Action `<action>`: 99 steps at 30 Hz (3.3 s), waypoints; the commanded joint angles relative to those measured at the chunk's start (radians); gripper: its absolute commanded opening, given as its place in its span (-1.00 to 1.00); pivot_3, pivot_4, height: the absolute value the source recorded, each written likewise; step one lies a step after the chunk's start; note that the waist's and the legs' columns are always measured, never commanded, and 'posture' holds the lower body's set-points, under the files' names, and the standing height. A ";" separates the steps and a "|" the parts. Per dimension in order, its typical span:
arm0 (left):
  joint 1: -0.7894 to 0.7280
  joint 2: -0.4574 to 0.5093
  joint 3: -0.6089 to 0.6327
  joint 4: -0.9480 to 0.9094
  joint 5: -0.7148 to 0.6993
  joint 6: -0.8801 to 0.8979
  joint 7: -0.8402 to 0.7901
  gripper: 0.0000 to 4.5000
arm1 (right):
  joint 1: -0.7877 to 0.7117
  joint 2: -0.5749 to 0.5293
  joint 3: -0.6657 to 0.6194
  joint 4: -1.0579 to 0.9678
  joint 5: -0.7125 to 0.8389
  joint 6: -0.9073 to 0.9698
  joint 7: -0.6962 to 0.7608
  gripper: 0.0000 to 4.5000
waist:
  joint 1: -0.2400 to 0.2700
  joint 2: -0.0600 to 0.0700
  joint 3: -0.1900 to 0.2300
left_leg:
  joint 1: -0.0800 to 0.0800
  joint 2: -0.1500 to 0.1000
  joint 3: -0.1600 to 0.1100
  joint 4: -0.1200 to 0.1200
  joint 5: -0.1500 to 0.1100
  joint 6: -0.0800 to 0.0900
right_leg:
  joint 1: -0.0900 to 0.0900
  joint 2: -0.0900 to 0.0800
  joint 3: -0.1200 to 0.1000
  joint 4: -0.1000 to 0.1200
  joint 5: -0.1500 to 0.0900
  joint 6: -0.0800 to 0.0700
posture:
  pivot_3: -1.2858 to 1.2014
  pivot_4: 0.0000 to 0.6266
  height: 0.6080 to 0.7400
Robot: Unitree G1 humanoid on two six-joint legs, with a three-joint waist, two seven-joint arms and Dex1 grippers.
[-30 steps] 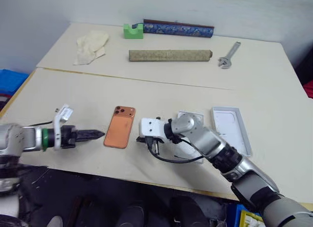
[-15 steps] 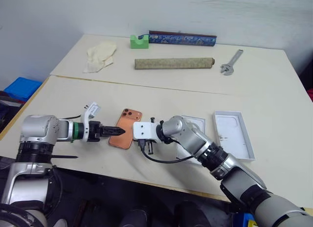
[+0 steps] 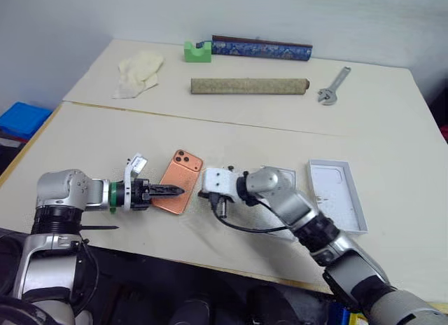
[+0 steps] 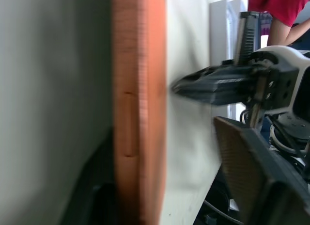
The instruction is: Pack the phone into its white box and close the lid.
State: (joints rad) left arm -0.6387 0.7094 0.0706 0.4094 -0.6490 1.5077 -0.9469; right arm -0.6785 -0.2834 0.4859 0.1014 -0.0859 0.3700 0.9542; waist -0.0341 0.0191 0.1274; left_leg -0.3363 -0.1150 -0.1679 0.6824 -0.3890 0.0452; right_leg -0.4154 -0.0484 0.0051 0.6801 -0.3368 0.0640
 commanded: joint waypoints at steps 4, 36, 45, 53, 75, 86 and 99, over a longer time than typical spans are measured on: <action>0.016 -0.070 0.079 -0.131 -0.131 0.104 0.041 -0.94 | 0.119 -0.125 -0.296 -0.423 0.247 0.222 0.025 -1.00 | 0.004 -0.005 0.003 | -0.001 -0.011 -0.020 0.000 0.000 -0.001 | -0.007 -0.003 0.000 -0.001 0.000 0.000 | 0.03 -0.52 1.00; -0.047 -0.732 0.149 -0.206 -0.519 0.107 1.041 -0.95 | 0.687 -0.536 -0.873 -0.860 0.621 0.483 -0.126 1.00 | 0.062 -0.030 0.018 | 0.002 -0.026 -0.003 0.006 0.001 0.003 | -0.020 -0.011 0.001 -0.023 0.008 0.017 | 0.03 -0.52 1.00; -0.005 -0.700 0.142 -0.295 -0.612 0.107 1.077 -0.95 | 0.683 -0.553 -0.846 -0.819 0.624 0.449 -0.131 1.00 | 0.063 -0.030 0.018 | 0.001 -0.026 0.001 0.008 0.001 0.003 | -0.023 -0.012 0.001 -0.022 0.008 0.017 | 0.03 -0.52 1.00; -0.005 -0.704 0.120 -0.281 -0.615 0.107 1.134 -0.58 | 0.665 -0.565 -0.815 -0.788 0.620 0.424 -0.131 1.00 | 0.062 -0.030 0.018 | 0.001 -0.026 0.003 0.009 0.001 0.003 | -0.024 -0.012 0.002 -0.021 0.008 0.017 | 0.03 -0.52 1.00; -0.068 -0.367 -0.138 -0.554 -0.627 0.091 0.701 0.98 | 0.623 -0.563 -0.734 -0.783 0.629 0.416 -0.183 1.00 | 0.061 -0.030 0.017 | 0.001 -0.027 0.007 0.010 0.000 0.002 | -0.029 -0.012 0.001 -0.019 0.008 0.017 | 0.03 -0.52 1.00; 0.033 0.005 -0.269 -0.745 -0.242 -0.464 0.149 0.98 | 0.649 -0.572 -0.732 -0.783 0.623 0.441 -0.223 1.00 | 0.058 -0.030 0.017 | 0.002 -0.027 0.008 0.008 0.000 0.001 | -0.029 -0.012 0.001 -0.022 0.008 0.017 | 0.03 -0.52 1.00; 0.215 -0.010 -0.198 -0.644 0.127 -1.204 -0.137 1.00 | 0.422 -0.408 -0.573 -0.597 0.504 0.700 -0.564 0.76 | 0.059 -0.030 0.017 | 0.002 -0.026 0.009 0.003 0.000 0.002 | -0.029 -0.013 -0.001 -0.026 0.008 0.017 | 0.03 -0.52 1.00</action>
State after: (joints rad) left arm -0.4182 0.7051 -0.1542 -0.2173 -0.5312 0.3246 -1.0753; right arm -0.2344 -0.7024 -0.0852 -0.4998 0.4412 1.0720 0.4165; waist 0.0245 -0.0108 0.1448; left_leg -0.3345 -0.1409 -0.1589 0.6850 -0.3892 0.0470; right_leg -0.4448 -0.0614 0.0042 0.6559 -0.3284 0.0818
